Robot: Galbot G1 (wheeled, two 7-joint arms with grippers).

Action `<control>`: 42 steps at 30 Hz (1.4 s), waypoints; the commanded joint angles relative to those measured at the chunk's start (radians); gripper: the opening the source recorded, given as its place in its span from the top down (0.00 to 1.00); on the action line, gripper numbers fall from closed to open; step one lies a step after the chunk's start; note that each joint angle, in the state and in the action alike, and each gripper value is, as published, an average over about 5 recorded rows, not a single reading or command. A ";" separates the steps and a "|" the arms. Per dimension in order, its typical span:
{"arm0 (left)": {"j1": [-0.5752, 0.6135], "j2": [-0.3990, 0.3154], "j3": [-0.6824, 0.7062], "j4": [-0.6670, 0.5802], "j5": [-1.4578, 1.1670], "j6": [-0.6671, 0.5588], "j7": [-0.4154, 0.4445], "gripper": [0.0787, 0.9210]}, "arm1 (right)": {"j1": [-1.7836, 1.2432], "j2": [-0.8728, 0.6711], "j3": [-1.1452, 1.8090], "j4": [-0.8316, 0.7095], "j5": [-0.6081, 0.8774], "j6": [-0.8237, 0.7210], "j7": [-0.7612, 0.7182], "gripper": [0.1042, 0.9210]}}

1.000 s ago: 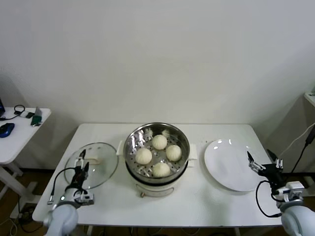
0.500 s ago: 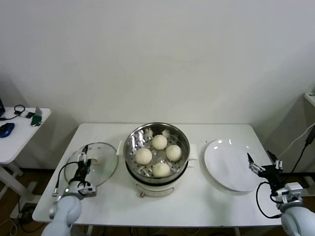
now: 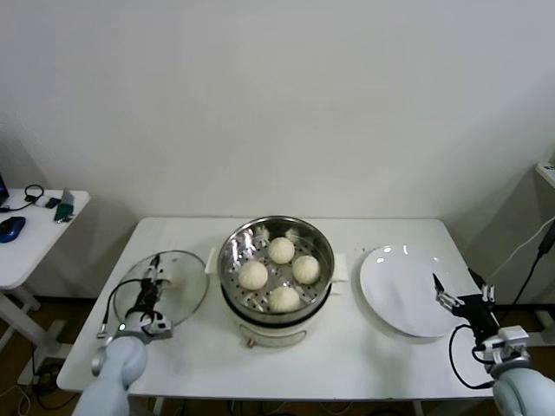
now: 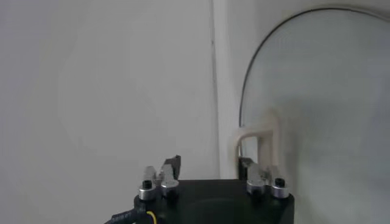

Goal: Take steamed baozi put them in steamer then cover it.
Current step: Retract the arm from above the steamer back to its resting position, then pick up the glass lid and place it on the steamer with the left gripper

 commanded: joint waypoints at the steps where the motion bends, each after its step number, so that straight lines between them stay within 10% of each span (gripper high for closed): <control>1: -0.016 0.001 0.001 0.025 -0.005 -0.003 0.003 0.44 | 0.001 0.008 0.001 -0.004 -0.021 0.007 -0.010 0.12; 16: 0.037 0.025 -0.014 -0.086 -0.032 0.007 -0.021 0.91 | 0.019 0.012 -0.011 -0.025 -0.048 0.021 -0.016 0.12; 42: 0.375 0.209 -0.037 -0.856 -0.150 0.433 -0.004 0.92 | 0.084 0.005 -0.056 -0.078 -0.075 0.043 -0.035 0.12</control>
